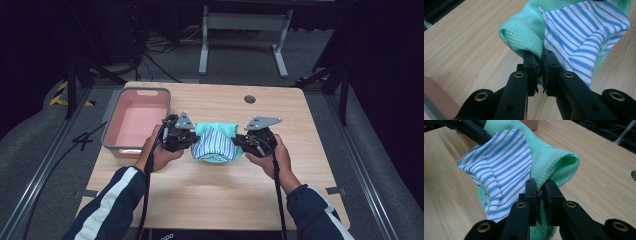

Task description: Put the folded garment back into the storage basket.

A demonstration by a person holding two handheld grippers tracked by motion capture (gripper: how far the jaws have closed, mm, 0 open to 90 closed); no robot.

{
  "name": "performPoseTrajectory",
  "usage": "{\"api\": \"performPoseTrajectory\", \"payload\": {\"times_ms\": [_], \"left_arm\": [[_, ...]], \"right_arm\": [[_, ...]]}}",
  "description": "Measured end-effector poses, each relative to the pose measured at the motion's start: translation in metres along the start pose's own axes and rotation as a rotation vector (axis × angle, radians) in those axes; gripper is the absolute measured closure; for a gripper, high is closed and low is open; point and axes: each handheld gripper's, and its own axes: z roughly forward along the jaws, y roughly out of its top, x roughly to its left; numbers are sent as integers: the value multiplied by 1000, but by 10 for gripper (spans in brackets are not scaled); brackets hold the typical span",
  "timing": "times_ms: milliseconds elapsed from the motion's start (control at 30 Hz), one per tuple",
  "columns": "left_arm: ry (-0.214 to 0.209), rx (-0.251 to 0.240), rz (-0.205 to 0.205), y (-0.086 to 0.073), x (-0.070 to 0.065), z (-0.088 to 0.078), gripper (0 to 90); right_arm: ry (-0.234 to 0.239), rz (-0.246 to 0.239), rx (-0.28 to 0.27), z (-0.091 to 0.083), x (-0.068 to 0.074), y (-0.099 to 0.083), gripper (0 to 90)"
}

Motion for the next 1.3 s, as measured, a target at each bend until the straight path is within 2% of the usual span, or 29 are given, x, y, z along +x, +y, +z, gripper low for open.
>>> {"api": "performPoseTrajectory", "payload": {"times_ms": [400, 833, 900, 1100, 1267, 1300], "left_arm": [[58, 0, -32, -8, 18, -31, 826], [135, -7, -90, -27, 37, -67, 826], [147, 0, -99, -30, 40, -73, 826], [180, 24, -106, -38, 50, -88, 826], [196, 19, -138, -46, 59, -98, 826], [203, 27, -135, -48, 61, -99, 826]], "right_arm": [[35, -38, -27, 13, 13, 33, 822], [84, -87, -47, 35, 32, 70, 822], [100, -100, -55, 41, 37, 79, 822], [123, -112, -52, 54, 46, 92, 822], [140, -121, -56, 64, 55, 103, 821], [145, -127, -58, 67, 58, 107, 822]]}}
